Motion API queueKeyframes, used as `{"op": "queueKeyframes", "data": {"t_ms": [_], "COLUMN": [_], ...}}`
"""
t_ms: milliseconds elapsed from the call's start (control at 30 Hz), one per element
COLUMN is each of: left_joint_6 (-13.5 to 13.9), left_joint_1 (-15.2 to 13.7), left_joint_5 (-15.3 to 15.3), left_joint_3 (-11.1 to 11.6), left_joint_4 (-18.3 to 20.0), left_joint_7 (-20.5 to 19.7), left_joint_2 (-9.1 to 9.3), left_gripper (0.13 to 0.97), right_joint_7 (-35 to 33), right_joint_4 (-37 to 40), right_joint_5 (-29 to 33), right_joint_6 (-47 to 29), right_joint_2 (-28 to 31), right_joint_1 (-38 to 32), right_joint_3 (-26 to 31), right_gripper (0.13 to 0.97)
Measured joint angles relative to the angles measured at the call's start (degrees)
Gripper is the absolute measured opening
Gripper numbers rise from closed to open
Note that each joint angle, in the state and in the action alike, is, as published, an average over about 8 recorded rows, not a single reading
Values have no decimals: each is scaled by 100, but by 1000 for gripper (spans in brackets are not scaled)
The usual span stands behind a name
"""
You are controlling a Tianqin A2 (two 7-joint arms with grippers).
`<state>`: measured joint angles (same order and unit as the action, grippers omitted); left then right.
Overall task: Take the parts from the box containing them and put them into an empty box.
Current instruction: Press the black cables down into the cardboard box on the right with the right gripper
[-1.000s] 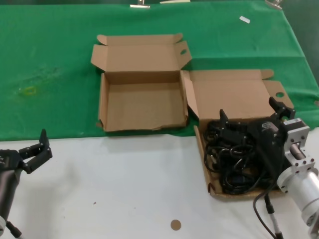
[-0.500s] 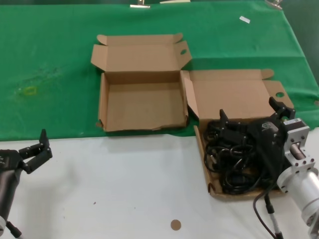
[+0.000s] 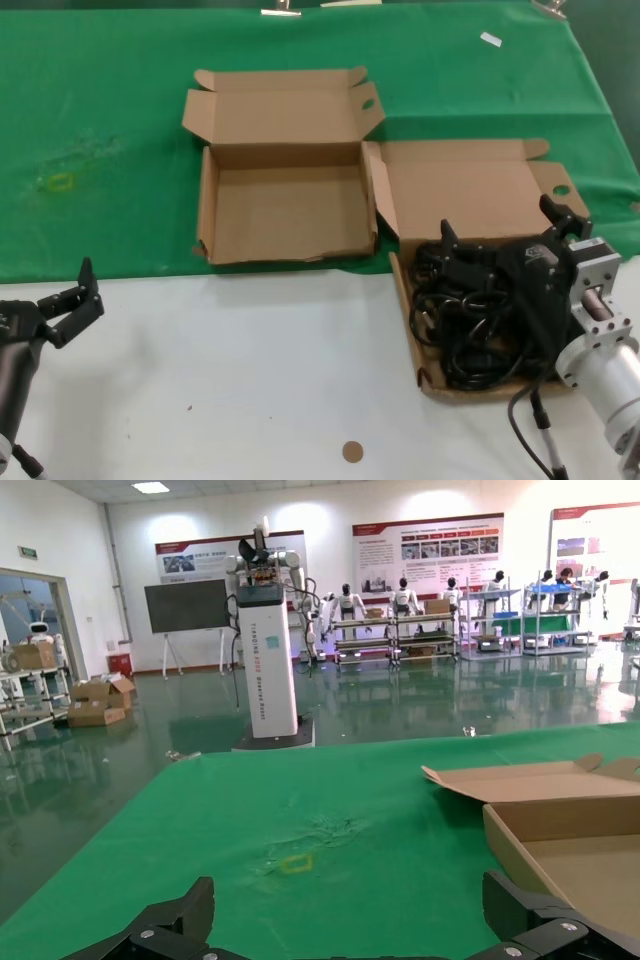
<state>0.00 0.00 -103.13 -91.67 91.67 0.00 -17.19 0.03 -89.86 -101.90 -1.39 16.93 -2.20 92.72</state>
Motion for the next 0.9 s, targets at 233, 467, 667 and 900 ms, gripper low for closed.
{"op": "queueKeyframes", "data": {"t_ms": [233, 467, 667, 900], "left_joint_6": [0, 0, 0, 0], "left_joint_1": [0, 0, 0, 0], "left_joint_5": [0, 0, 0, 0], "left_joint_3": [0, 0, 0, 0], "left_joint_4": [0, 0, 0, 0], "left_joint_7": [0, 0, 0, 0], "left_joint_2": [0, 0, 0, 0], "left_gripper": [894, 861, 742, 590], "right_joint_7": [8, 36, -59, -257], "right_joint_4": [11, -33, -124, -293], "right_joint_5": [-10, -172, -603, -1327], "right_joint_6": [36, 273, 607, 915], "right_joint_2": [25, 326, 981, 2069], "right_joint_1": [23, 26, -25, -167], "right_joint_3": [27, 248, 695, 1430], "right_gripper": [966, 966, 966, 966]}}
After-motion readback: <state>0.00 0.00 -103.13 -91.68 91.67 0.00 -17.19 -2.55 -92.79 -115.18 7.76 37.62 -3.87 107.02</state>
